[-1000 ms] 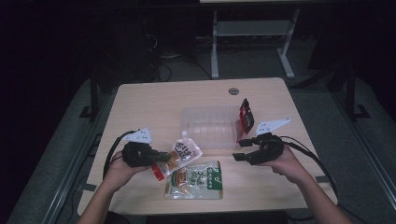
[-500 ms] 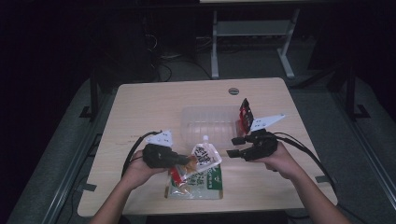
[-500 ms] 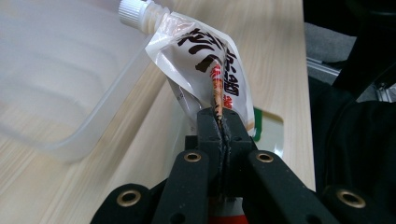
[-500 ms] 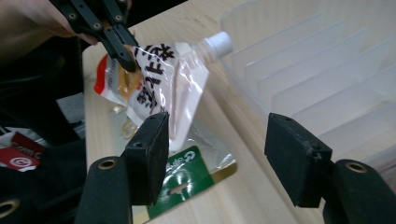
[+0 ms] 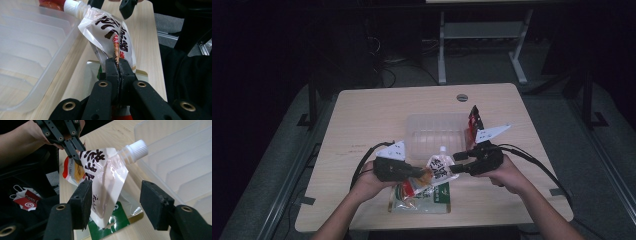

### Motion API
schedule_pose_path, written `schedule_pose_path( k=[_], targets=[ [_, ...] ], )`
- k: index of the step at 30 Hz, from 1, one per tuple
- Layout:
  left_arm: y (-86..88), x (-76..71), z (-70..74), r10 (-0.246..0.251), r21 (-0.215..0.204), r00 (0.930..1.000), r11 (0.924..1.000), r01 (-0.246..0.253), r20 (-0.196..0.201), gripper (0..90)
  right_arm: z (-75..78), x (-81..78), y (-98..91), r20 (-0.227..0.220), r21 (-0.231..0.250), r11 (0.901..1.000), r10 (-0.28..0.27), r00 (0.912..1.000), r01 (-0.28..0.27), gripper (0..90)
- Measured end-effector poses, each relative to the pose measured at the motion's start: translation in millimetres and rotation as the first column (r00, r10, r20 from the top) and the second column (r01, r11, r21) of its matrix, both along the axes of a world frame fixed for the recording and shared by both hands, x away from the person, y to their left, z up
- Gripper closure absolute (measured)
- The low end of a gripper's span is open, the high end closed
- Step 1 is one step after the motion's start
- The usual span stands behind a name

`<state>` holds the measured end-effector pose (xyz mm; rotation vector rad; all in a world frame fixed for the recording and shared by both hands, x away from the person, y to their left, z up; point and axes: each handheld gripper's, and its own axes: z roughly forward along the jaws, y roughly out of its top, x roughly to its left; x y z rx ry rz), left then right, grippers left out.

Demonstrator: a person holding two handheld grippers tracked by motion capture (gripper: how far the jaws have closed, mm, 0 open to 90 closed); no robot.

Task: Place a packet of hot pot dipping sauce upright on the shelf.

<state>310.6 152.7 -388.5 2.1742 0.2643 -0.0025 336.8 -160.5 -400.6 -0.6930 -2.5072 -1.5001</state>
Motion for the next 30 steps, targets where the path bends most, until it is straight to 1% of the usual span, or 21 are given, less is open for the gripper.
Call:
schedule_pose_path(
  k=[3,9,11,12,15,17,20,23,24,25,27,28,30],
  targets=[
    [-0.9,-0.3,0.2,-0.008,-0.002,1.0000,1.0000,0.008,0.002,88.6,-1.6,-0.4,3.8,-0.008,0.008,0.9997,0.023,0.9997,-0.023,46.3],
    [-3.1,-2.2,0.3,-0.025,-0.001,0.9994,0.9997,0.025,0.025,88.6,-3.5,-1.7,9.8,-0.029,0.022,0.9974,0.070,0.9971,-0.069,56.6],
    [-2.7,-2.5,0.5,-0.029,0.000,0.9991,0.9996,0.029,0.031,88.6,-3.9,-1.6,10.5,-0.030,0.023,0.9968,0.077,0.9966,-0.076,60.6],
    [-2.7,-2.7,0.5,-0.028,-0.002,0.9990,0.9996,0.028,0.034,88.6,-4.0,-1.5,10.4,-0.038,0.025,0.9965,0.080,0.9960,-0.080,61.5],
    [-2.4,-2.7,0.5,-0.026,-0.002,0.9986,0.9996,0.027,0.045,88.6,-4.5,-1.1,10.6,-0.042,0.030,0.9961,0.084,0.9956,-0.083,65.2],
    [-2.1,-2.4,0.7,-0.027,-0.004,0.9985,0.9996,0.028,0.047,88.6,-4.9,-0.6,10.8,-0.046,0.030,0.9959,0.087,0.9952,-0.085,64.8],
    [-2.1,-2.3,0.4,-0.021,-0.004,0.9982,0.9998,0.021,0.057,88.6,-6.1,0.0,11.0,-0.055,0.035,0.9956,0.089,0.9945,-0.087,67.4],
    [-1.5,-1.4,-0.4,-0.018,-0.002,0.9977,0.9998,0.018,0.065,88.5,-6.2,-0.8,11.4,-0.063,0.037,0.9942,0.103,0.9927,-0.101,74.7],
    [-1.1,-1.2,-0.8,-0.012,-0.004,0.9980,0.9999,0.013,0.062,88.5,-6.6,-1.0,11.9,-0.059,0.041,0.9935,0.109,0.9923,-0.106,76.4],
    [-0.8,-1.0,-0.9,-0.011,-0.002,0.9980,0.9999,0.011,0.063,88.5,-7.1,-1.4,12.4,-0.052,0.047,0.9924,0.116,0.9919,-0.114,80.4],
    [-0.1,0.2,-1.3,-0.010,0.001,0.9975,1.0000,0.010,0.070,88.5,-7.6,-2.5,13.7,-0.044,0.057,0.9910,0.123,0.9914,-0.121,85.2],
    [-0.1,0.3,-1.9,-0.009,-0.002,0.9978,1.0000,0.009,0.066,88.4,-7.5,-3.2,13.9,-0.048,0.055,0.9911,0.124,0.9911,-0.121,86.2],
    [-0.5,0.4,-3.1,-0.010,-0.002,0.9978,1.0000,0.010,0.066,88.3,-8.0,-3.3,14.6,-0.028,0.046,0.9902,0.133,0.9907,-0.132,88.6]
  ],
)
